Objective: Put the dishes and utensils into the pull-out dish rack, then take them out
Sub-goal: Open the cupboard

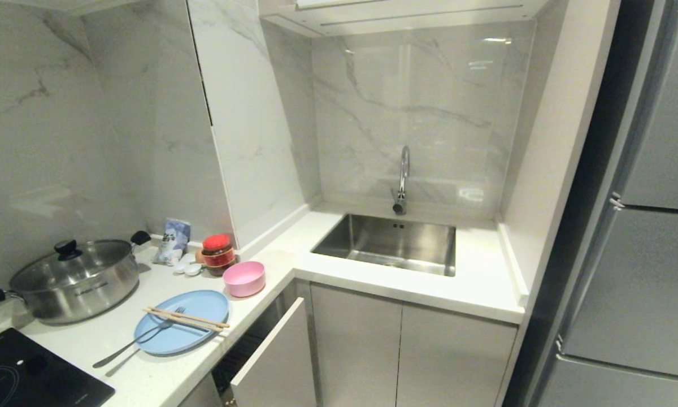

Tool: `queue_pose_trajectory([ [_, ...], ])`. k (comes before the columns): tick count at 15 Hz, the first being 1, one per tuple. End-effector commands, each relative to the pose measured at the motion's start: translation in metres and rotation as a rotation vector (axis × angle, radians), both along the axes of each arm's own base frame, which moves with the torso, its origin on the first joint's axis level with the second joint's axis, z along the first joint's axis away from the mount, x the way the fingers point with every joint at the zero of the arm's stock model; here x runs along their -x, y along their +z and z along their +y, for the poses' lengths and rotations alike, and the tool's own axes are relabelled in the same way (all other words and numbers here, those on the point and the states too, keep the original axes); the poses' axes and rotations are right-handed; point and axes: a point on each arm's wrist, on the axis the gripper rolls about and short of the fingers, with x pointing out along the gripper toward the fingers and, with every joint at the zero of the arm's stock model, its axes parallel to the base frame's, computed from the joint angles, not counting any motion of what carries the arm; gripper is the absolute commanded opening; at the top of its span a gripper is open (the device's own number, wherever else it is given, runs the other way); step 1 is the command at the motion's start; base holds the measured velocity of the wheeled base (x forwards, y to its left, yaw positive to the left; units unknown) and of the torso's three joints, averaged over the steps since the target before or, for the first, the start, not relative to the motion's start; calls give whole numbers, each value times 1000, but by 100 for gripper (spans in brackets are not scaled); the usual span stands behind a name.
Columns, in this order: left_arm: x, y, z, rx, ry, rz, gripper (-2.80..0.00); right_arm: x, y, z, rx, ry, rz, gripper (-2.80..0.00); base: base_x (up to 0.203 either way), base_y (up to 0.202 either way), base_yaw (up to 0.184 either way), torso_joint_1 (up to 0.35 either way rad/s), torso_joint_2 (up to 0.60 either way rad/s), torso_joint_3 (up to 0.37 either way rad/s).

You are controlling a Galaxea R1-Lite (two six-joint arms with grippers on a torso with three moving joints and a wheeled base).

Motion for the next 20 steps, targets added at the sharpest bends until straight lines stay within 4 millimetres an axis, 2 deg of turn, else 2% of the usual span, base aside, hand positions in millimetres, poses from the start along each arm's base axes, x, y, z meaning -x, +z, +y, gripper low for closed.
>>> queue_pose_trajectory([
  [1,-1,-4,0,0,0,14,-280,-2,-7,0,0,0,24,-280,0,0,0,0,0,0],
  [12,-1,-4,0,0,0,12,-280,-2,-7,0,0,0,24,-280,0,0,0,0,0,0],
  [20,-1,-4,0,0,0,14,-280,-2,-7,0,-2,0,24,-280,0,0,0,-143,300,153],
])
